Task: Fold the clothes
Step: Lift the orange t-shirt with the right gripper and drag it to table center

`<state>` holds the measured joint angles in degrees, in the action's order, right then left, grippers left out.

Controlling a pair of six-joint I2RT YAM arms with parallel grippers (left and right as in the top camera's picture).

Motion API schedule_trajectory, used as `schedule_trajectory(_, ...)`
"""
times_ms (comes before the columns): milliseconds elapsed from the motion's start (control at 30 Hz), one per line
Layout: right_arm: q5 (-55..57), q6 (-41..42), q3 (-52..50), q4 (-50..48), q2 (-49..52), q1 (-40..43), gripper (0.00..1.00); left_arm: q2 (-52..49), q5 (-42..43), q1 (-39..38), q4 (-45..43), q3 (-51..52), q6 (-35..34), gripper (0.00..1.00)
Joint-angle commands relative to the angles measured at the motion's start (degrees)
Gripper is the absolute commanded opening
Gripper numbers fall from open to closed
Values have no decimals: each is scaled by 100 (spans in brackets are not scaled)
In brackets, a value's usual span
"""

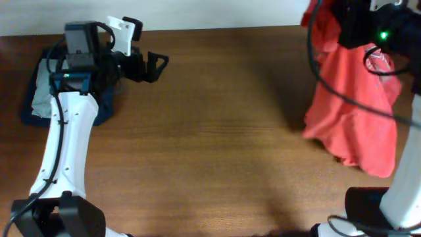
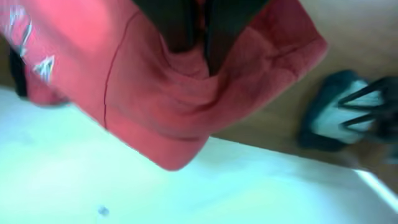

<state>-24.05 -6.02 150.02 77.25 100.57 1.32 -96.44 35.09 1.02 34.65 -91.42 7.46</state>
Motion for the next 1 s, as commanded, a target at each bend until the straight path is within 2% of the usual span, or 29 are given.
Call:
schedule_trajectory(0, -234, 74, 345, -13, -162, -560, 4, 17, 157, 68, -20, -380, -59, 99)
schedule_trajectory(233, -229, 356, 807, -186, -334, -1696, 4, 107, 164, 262, -15, -629, -188, 99)
schedule_trajectory(367, -227, 455, 949, -205, -361, -2011, 4, 111, 229, 468, 103, -629, -315, 99)
schedule_trajectory(567, -588, 717, 1019, -483, -391, -2378, 4, 111, 1005, 800, 177, -629, -310, 99)
schedule_trajectory(767, -1027, 693, 1019, -831, -389, -3045, 4, 111, 1016, 907, 181, -629, -310, 99)
schedule_trajectory(867, -977, 511, 1012, -599, -365, -3309, 4, 111, 1014, 931, 170, -629, -306, 99)
schedule_trajectory(967, -330, 302, 901, -2, -308, -3390, 4, 122, 1019, 1078, 79, -632, -313, 99)
